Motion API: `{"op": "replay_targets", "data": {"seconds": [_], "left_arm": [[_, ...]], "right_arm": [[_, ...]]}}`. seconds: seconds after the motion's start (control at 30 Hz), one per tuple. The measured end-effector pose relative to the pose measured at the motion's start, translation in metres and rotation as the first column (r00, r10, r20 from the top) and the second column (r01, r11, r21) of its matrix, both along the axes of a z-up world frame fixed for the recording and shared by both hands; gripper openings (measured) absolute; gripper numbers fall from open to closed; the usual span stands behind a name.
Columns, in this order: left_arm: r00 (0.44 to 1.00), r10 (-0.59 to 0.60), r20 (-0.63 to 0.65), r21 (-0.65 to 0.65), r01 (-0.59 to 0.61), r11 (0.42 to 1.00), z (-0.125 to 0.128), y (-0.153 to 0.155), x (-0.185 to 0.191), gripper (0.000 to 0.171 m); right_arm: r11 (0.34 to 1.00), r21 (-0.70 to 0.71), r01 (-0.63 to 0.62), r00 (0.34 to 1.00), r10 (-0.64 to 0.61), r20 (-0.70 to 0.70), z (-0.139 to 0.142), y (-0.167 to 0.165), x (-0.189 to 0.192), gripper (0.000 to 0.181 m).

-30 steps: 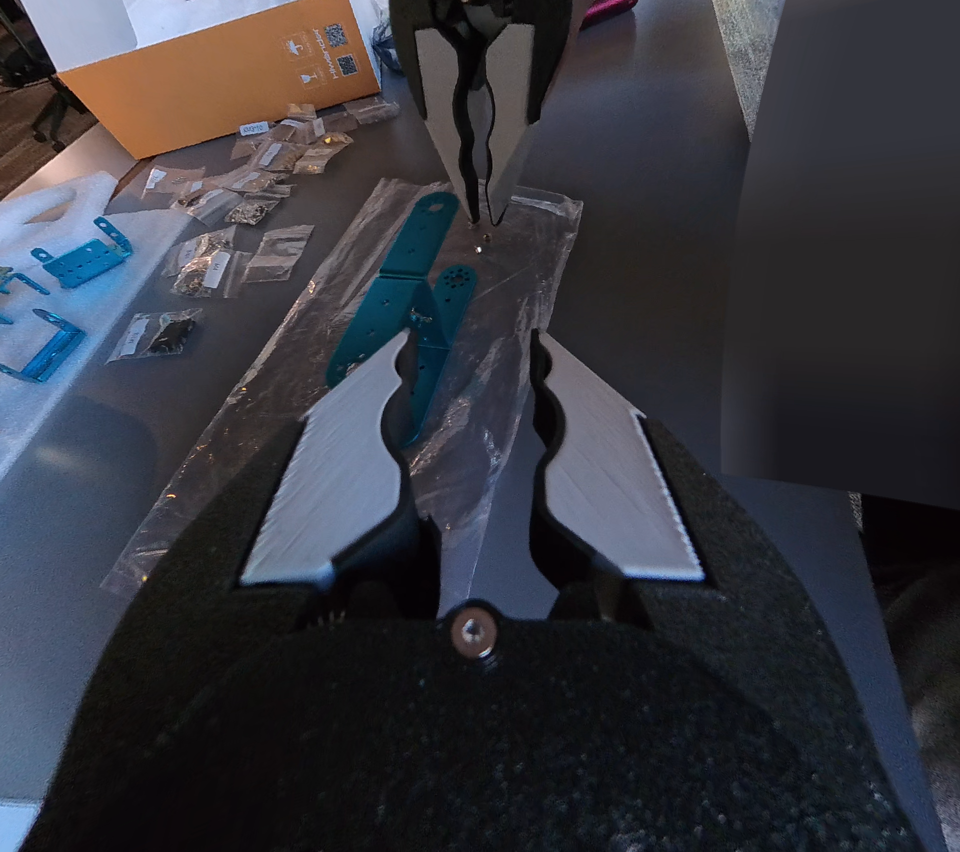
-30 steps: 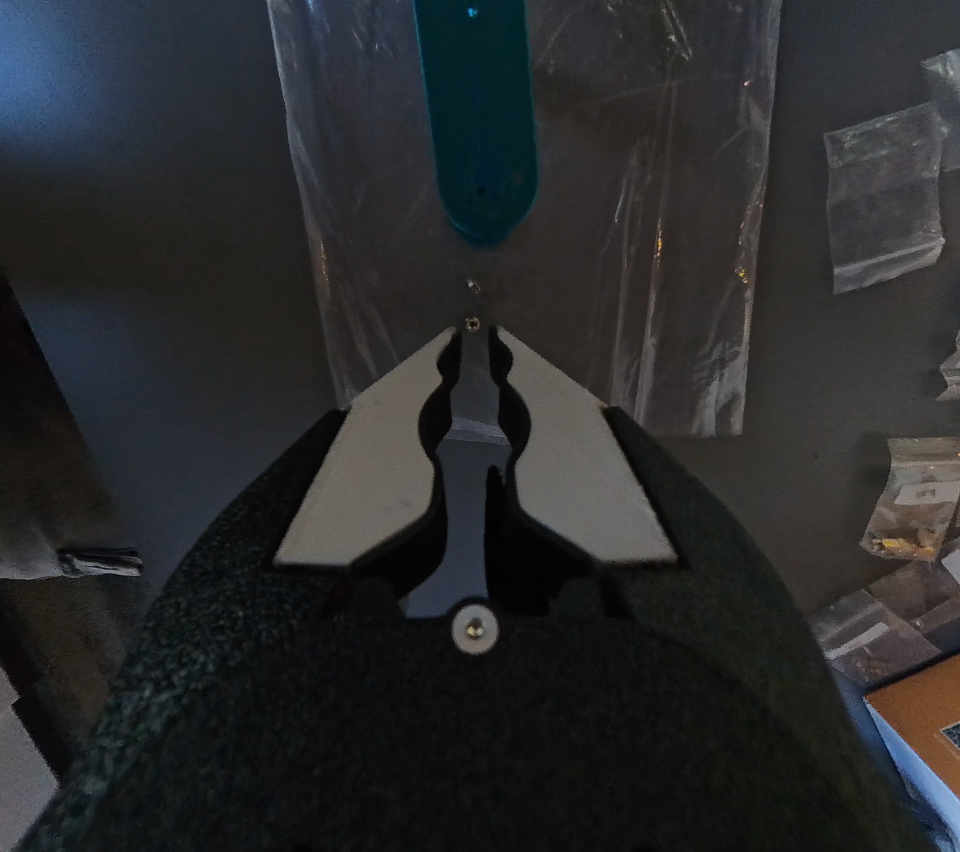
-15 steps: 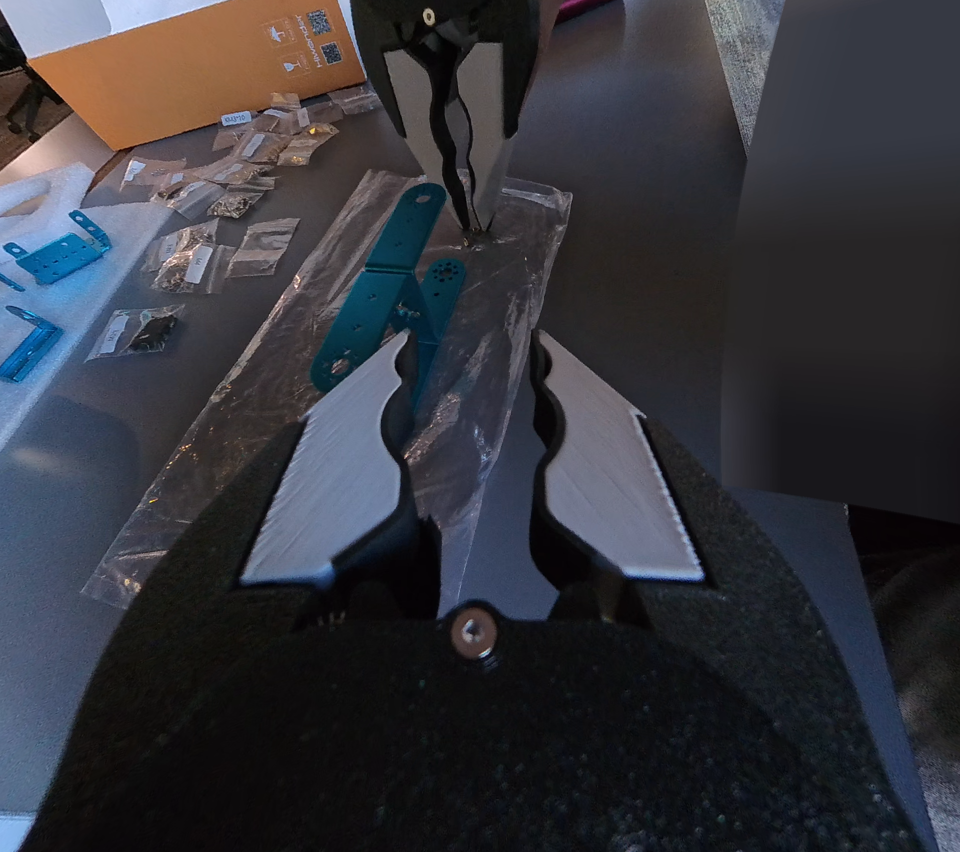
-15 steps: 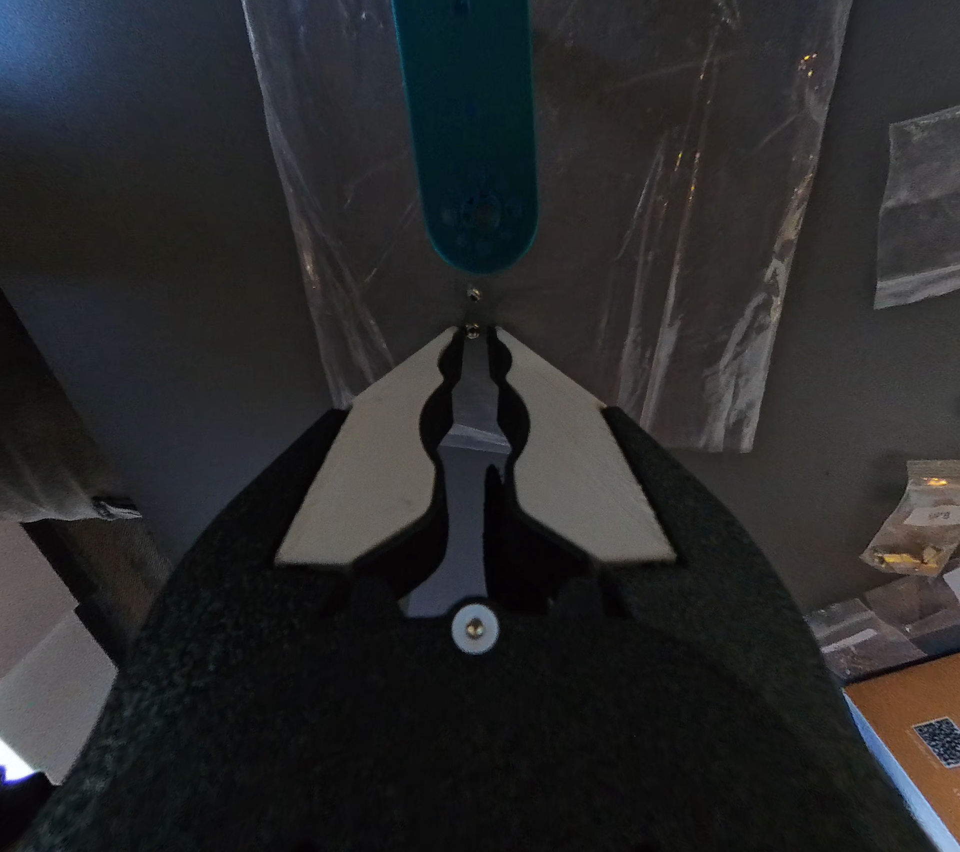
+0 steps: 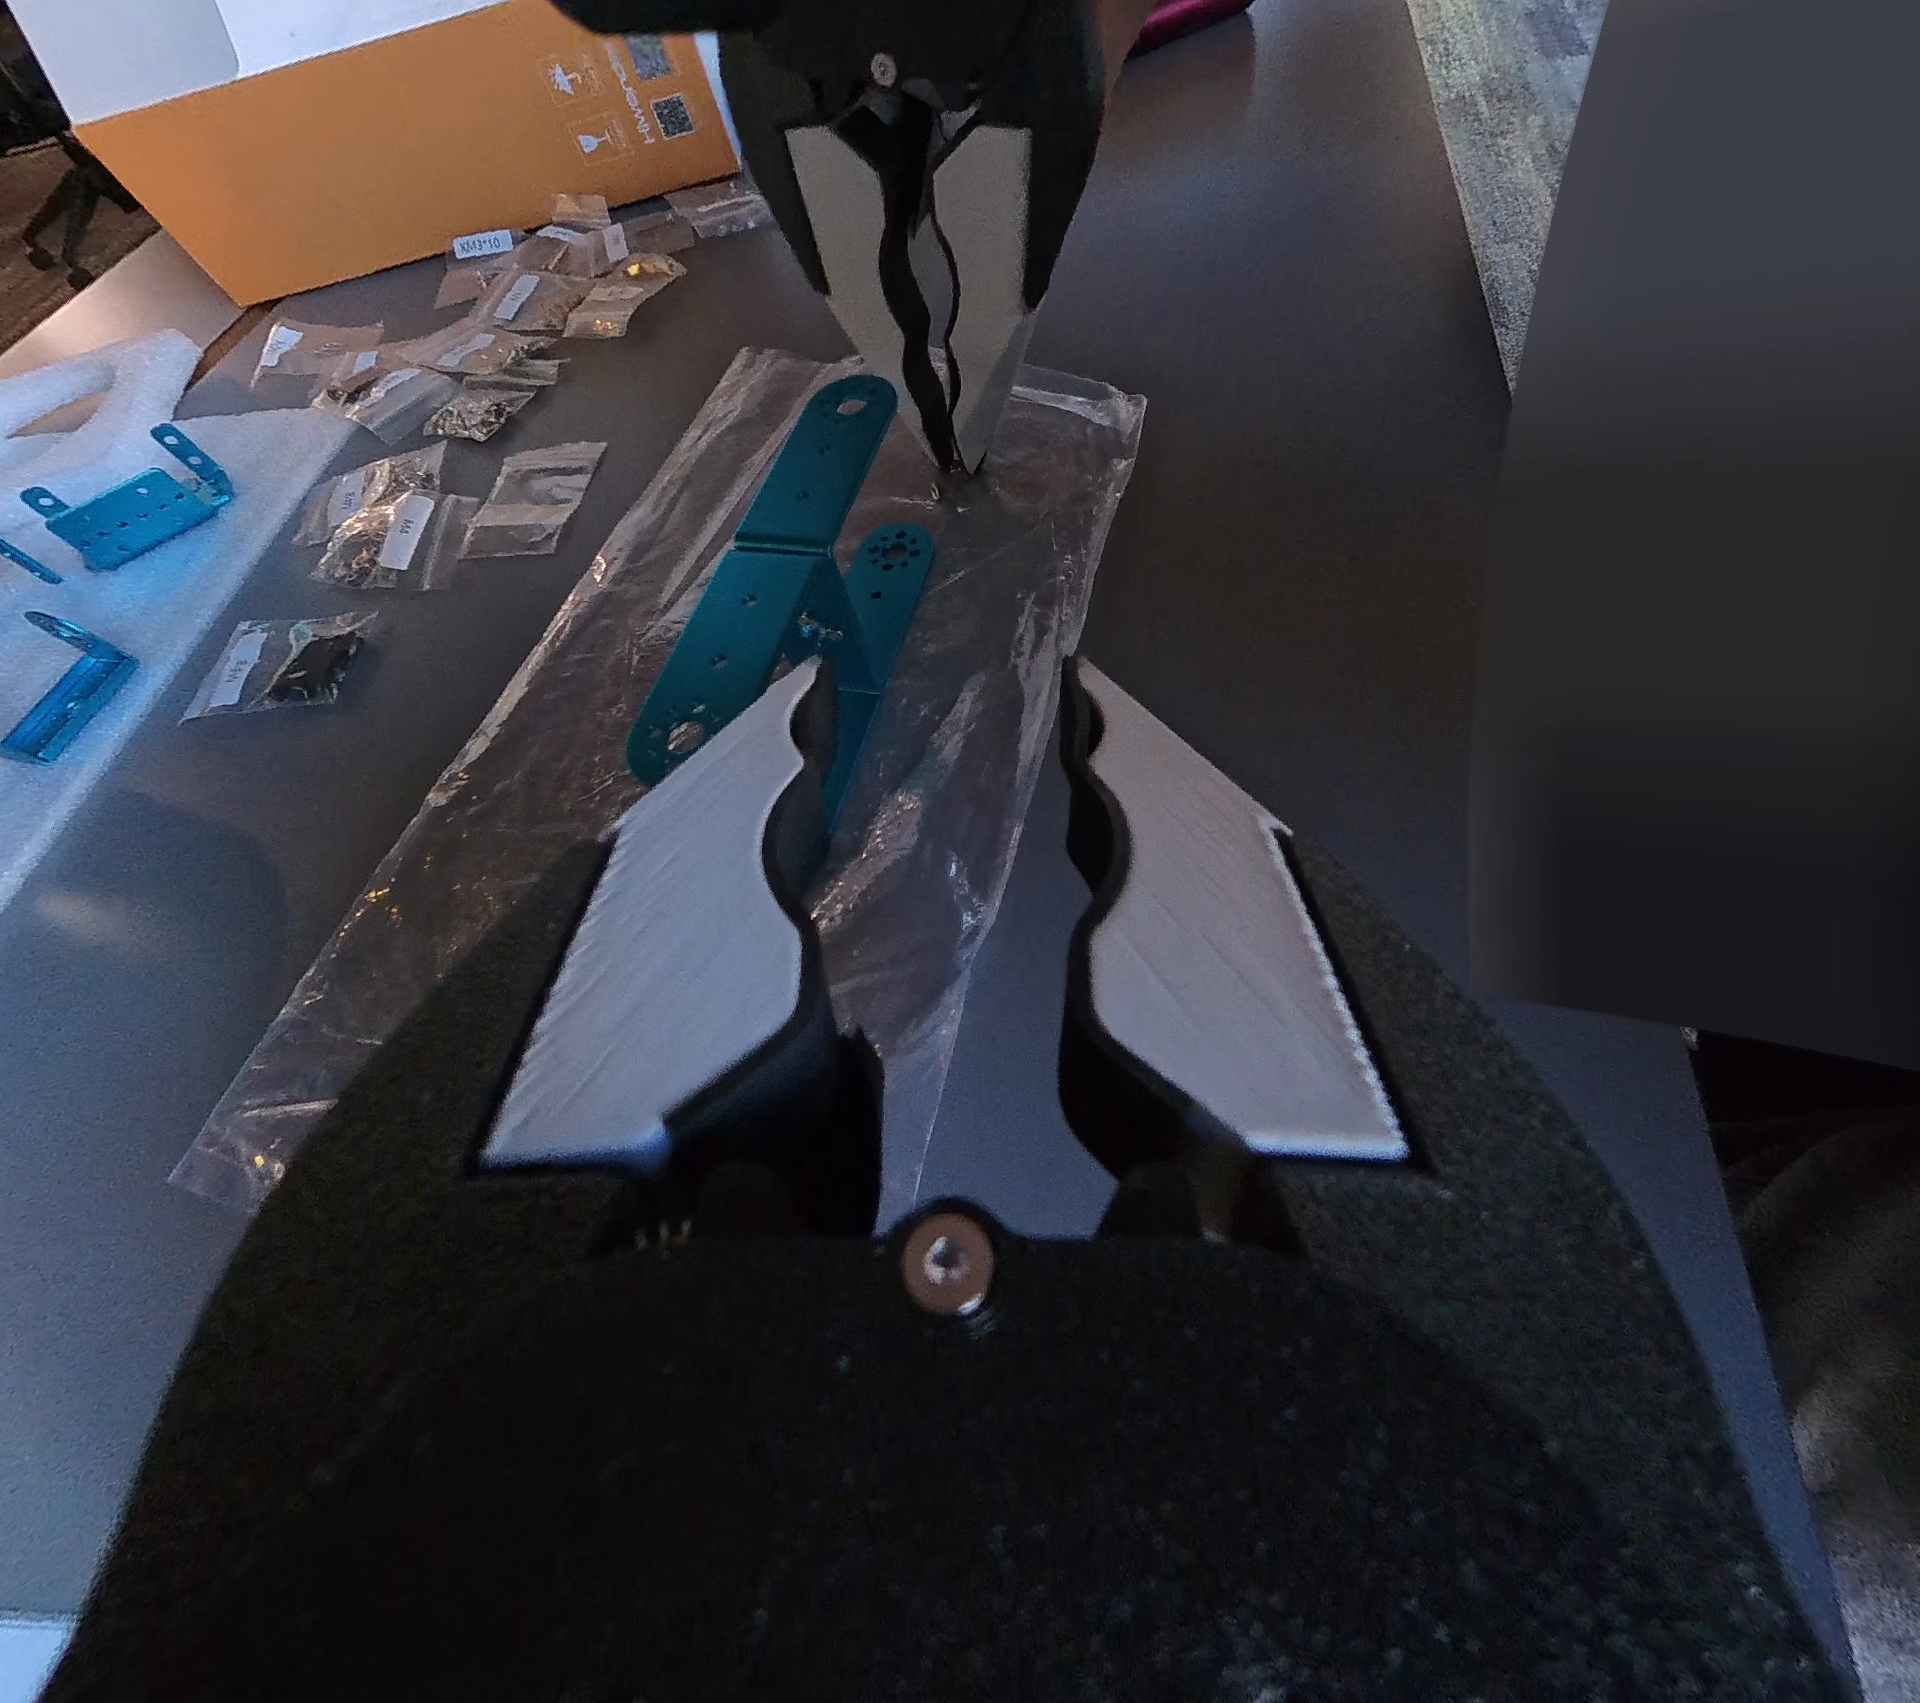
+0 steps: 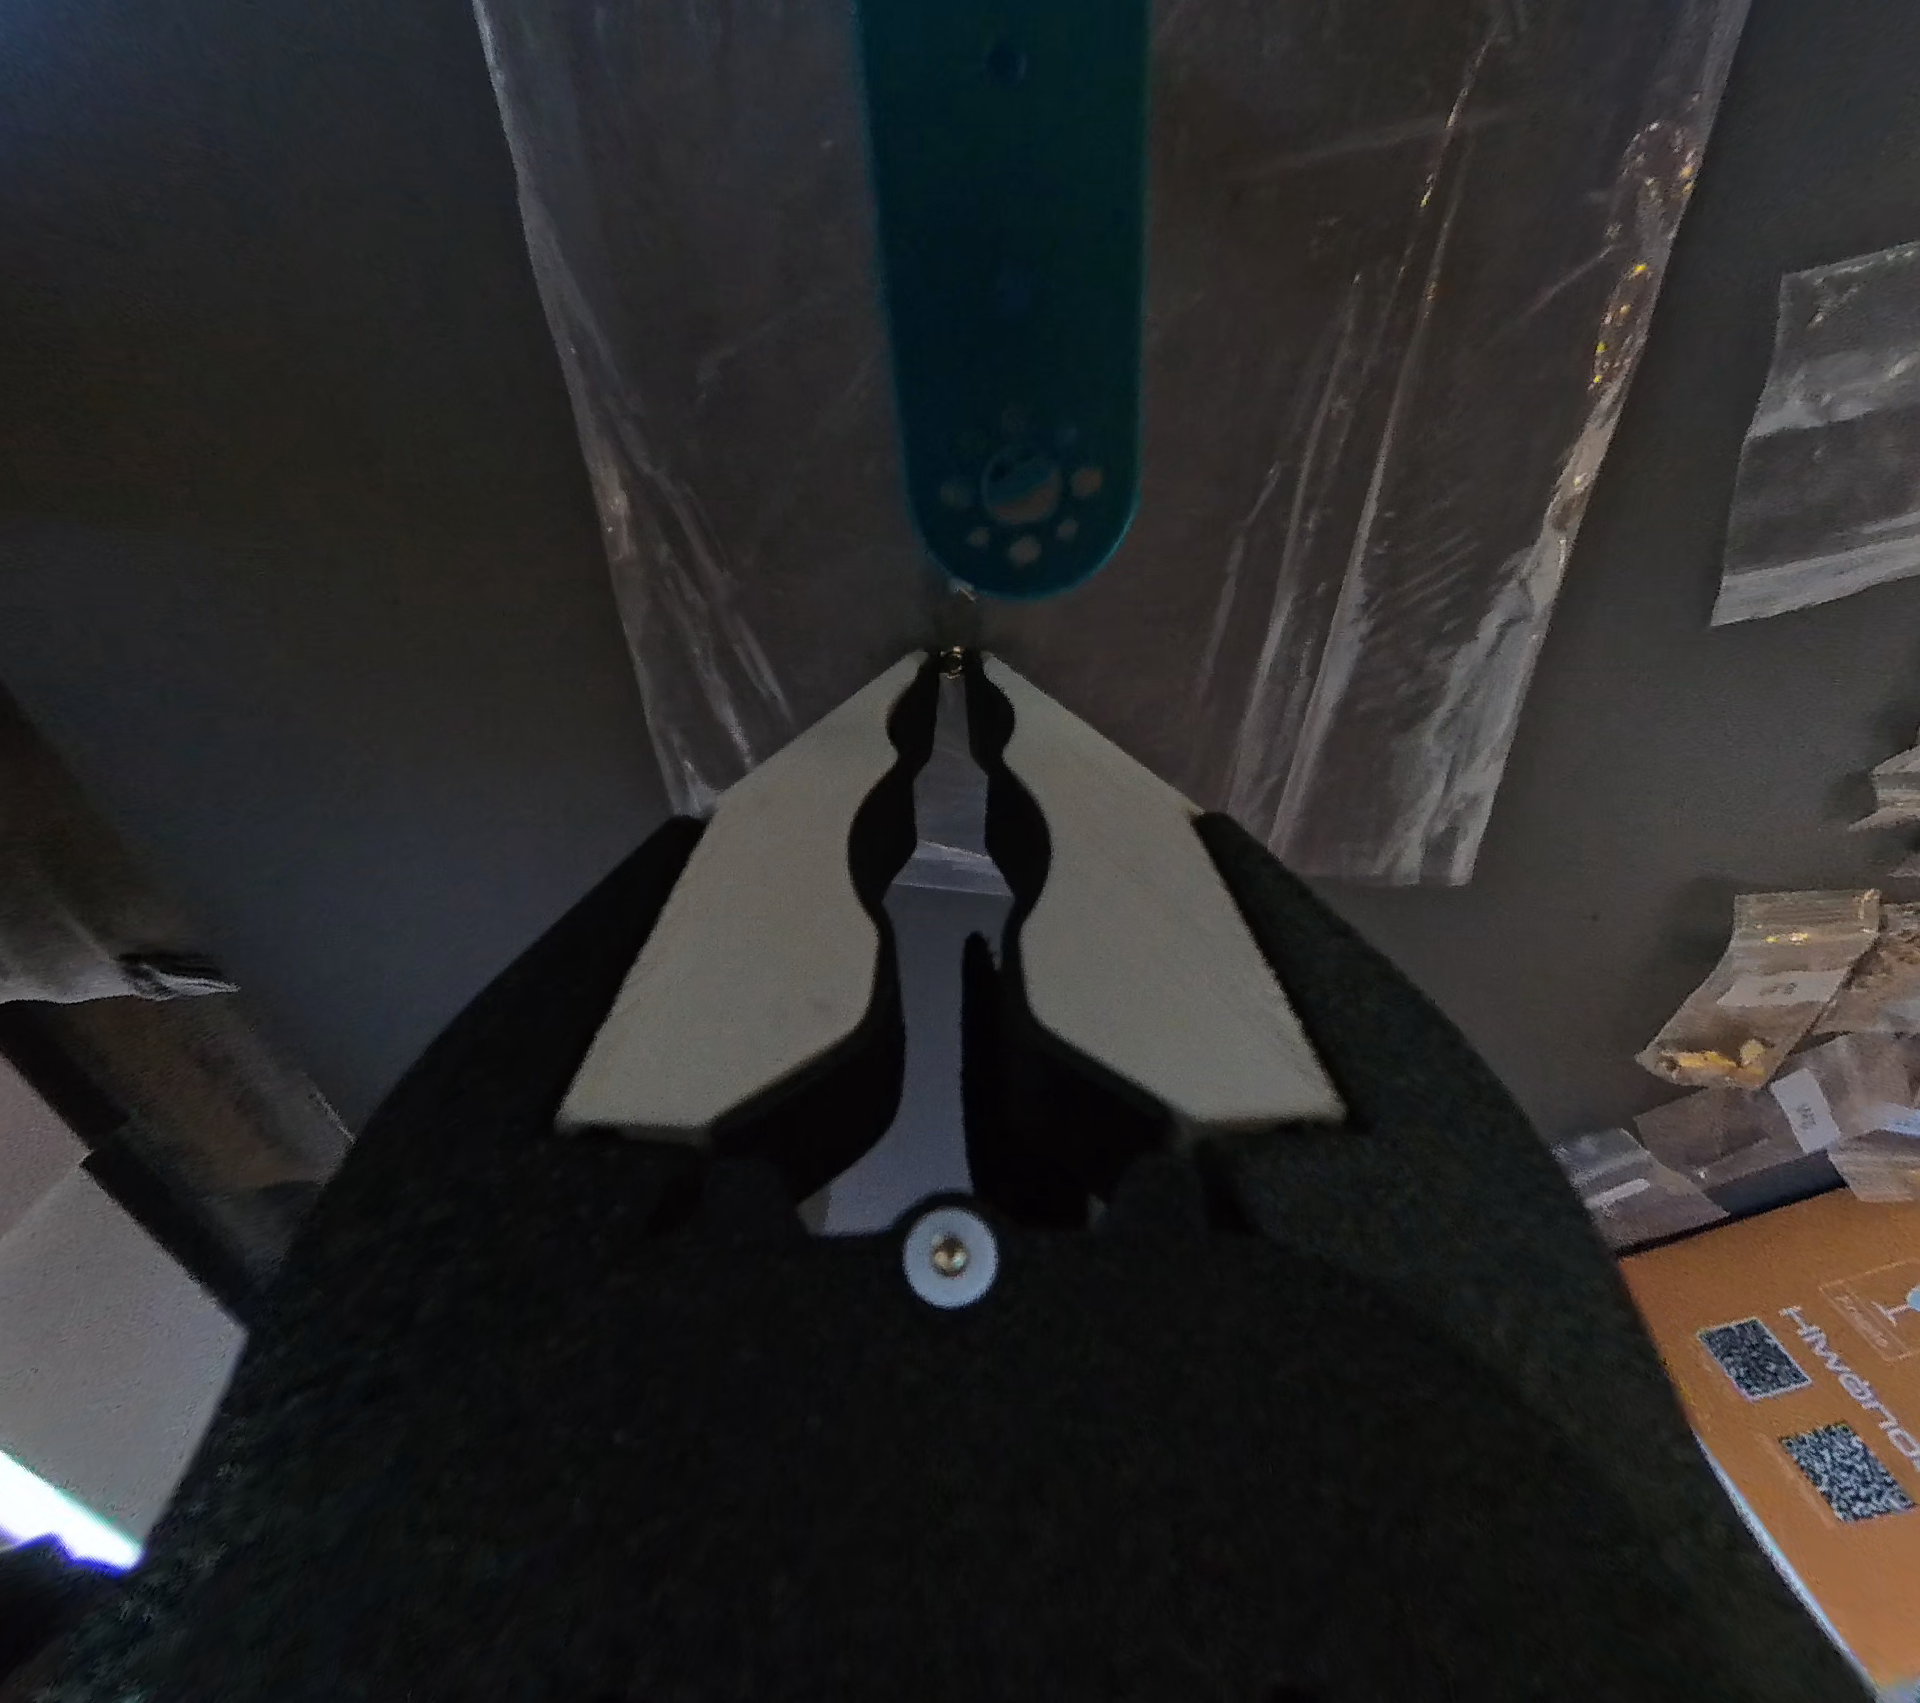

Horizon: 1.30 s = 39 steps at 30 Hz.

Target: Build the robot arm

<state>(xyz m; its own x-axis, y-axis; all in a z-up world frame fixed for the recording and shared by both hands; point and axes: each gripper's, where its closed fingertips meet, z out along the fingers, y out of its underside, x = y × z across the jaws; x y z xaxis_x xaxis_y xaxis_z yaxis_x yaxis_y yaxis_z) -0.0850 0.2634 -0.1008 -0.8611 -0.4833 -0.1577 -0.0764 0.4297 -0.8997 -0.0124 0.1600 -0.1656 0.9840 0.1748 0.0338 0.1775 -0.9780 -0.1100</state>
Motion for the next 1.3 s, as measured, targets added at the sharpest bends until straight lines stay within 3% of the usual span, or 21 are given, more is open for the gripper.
{"op": "replay_targets", "data": {"seconds": [0.1, 0.2, 0.3, 0.4, 0.57, 0.63, 0.83, 0.97, 1.1, 1.3], "left_arm": [[1.0, 0.006, 0.0, 0.007, -0.006, 1.0, -0.001, 0.001, 0.001, 0.042], [1.0, 0.008, -0.003, 0.018, -0.008, 1.0, -0.003, 0.001, 0.001, 0.042], [1.0, 0.017, -0.003, 0.041, -0.017, 0.999, -0.007, 0.001, 0.003, 0.042], [0.999, 0.032, 0.004, 0.07, -0.032, 0.997, -0.012, 0.0, 0.006, 0.041], [0.999, 0.053, -0.009, 0.146, -0.052, 0.988, -0.027, -0.007, 0.007, 0.04], [0.996, 0.072, -0.045, 0.134, -0.065, 0.989, -0.028, -0.012, 0.008, 0.04], [0.963, 0.221, -0.155, 0.081, -0.211, 0.974, -0.03, -0.014, 0.026, 0.044], [0.948, 0.259, -0.187, 0.081, -0.248, 0.965, -0.033, -0.021, 0.031, 0.05], [0.942, 0.289, -0.172, 0.104, -0.275, 0.956, -0.035, -0.026, 0.036, 0.055], [0.931, 0.316, -0.183, 0.123, -0.297, 0.947, -0.038, -0.028, 0.036, 0.061]], "right_arm": [[0.997, 0.075, 0.0, 1.0, -0.001, 0.01, 0.002, -0.002, 0.005, 0.004], [0.967, 0.252, 0.041, 0.997, -0.021, -0.079, 0.011, 0.006, 0.003, 0.004], [0.877, 0.444, 0.183, 0.953, -0.047, -0.3, 0.024, 0.024, -0.01, 0.004], [0.756, 0.523, 0.393, 0.861, -0.103, -0.497, 0.031, 0.039, -0.014, 0.004], [0.586, 0.513, 0.627, 0.732, -0.218, -0.645, 0.033, 0.048, -0.018, 0.004], [0.486, 0.529, 0.695, 0.688, -0.238, -0.685, 0.039, 0.051, -0.014, 0.004], [0.318, 0.385, 0.866, 0.453, -0.174, -0.874, 0.046, 0.057, -0.018, 0.004], [0.292, 0.355, 0.888, 0.421, -0.205, -0.884, 0.043, 0.063, -0.023, 0.004], [0.202, 0.297, 0.933, 0.333, -0.177, -0.926, 0.048, 0.07, -0.02, 0.004], [0.168, 0.304, 0.938, 0.337, -0.221, -0.915, 0.042, 0.077, -0.016, 0.004]]}}
